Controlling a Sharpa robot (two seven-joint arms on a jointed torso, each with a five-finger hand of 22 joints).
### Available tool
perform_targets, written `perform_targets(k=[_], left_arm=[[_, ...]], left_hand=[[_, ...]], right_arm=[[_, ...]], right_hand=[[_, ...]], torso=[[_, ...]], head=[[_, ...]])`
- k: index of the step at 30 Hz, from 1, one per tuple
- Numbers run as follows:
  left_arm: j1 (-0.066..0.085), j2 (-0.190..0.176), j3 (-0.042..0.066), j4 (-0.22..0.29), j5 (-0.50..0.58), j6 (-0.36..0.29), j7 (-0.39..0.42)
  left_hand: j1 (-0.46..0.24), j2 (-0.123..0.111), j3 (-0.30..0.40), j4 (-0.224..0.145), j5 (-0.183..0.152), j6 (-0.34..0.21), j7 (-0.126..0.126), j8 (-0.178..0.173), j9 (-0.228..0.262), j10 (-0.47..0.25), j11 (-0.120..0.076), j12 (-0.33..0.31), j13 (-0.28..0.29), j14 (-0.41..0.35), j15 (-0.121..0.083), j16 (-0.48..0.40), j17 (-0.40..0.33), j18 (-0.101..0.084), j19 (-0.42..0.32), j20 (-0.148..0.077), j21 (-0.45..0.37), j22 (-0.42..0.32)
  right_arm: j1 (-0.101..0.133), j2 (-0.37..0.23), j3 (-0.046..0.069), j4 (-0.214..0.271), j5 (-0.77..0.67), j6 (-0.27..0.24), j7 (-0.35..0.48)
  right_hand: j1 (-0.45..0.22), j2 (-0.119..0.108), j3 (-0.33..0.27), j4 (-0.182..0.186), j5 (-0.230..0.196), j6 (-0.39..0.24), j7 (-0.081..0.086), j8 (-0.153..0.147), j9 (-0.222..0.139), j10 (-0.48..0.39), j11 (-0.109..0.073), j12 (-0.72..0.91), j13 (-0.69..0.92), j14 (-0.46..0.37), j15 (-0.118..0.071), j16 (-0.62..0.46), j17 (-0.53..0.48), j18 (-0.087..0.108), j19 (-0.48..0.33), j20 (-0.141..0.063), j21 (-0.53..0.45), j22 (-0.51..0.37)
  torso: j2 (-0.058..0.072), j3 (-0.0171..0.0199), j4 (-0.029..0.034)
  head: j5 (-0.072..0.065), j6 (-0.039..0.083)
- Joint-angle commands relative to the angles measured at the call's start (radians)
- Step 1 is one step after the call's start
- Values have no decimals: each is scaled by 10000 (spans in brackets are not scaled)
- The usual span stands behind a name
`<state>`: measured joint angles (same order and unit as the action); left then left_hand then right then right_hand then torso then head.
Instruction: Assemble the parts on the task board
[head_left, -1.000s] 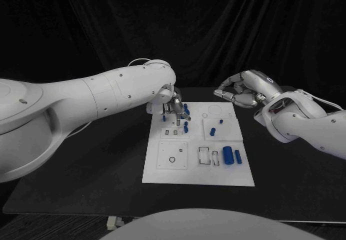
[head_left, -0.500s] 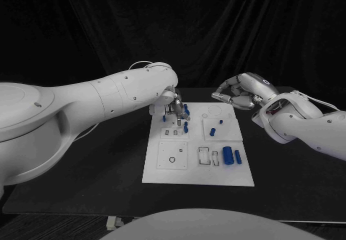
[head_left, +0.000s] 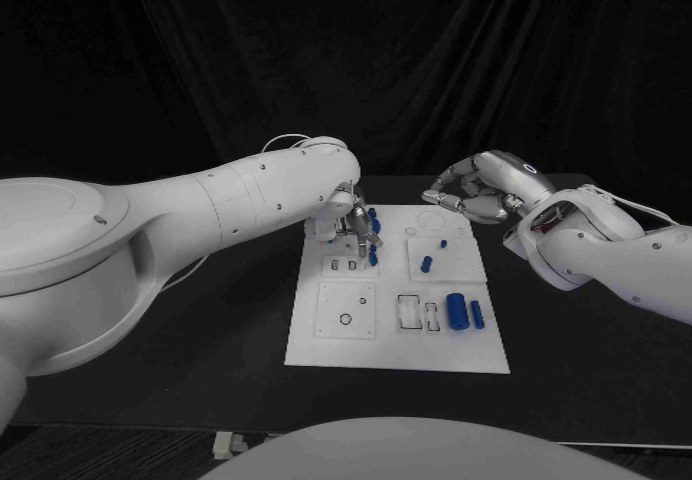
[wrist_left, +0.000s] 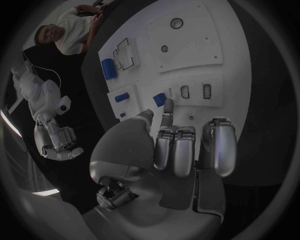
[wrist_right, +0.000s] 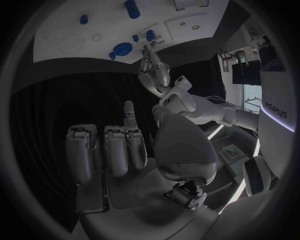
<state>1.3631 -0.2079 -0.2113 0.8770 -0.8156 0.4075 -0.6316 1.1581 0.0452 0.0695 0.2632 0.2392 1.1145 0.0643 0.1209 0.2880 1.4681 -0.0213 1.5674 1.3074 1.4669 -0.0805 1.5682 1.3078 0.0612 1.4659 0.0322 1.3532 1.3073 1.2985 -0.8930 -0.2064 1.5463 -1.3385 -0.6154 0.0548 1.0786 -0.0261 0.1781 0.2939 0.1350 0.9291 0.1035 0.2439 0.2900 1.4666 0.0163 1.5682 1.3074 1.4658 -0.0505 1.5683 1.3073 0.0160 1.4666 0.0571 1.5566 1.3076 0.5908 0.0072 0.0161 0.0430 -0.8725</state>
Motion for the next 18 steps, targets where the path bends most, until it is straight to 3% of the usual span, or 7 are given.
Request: perform_targets(k=[1, 18], left_arm=[[-63, 61, 11, -52, 103, -91, 76], [-258, 182, 11, -118, 103, -70, 18]], left_hand=[[95, -19, -8, -73, 8, -23, 13, -47, -14, 1027, 62, 34, 2634, 1039, 85, 26, 2630, -127, 289, 53, -60, 1956], [226, -33, 34, -164, -60, 128, -15, -31, 9, 1027, 45, 34, 2634, 1039, 81, 26, 2630, -118, 277, 60, -111, 1948]], right_arm=[[-26, 4, 7, -10, -5, 110, -73], [-38, 59, 7, -41, -6, 229, -94]], right_hand=[[-113, -13, -64, -9, 18, -62, -11, -40, -10, 1041, 83, 26, 2634, 1037, 88, 3, 2582, -98, 924, 87, -73, 2551], [-146, -2, -81, -12, -22, -56, -11, -14, -3, 1041, 85, 26, 2634, 1035, 94, -2, 2572, -93, 916, 95, -88, 2545]], torso=[[-8, 1, 0], [-7, -2, 4]], head=[[28, -1], [0, -1]])
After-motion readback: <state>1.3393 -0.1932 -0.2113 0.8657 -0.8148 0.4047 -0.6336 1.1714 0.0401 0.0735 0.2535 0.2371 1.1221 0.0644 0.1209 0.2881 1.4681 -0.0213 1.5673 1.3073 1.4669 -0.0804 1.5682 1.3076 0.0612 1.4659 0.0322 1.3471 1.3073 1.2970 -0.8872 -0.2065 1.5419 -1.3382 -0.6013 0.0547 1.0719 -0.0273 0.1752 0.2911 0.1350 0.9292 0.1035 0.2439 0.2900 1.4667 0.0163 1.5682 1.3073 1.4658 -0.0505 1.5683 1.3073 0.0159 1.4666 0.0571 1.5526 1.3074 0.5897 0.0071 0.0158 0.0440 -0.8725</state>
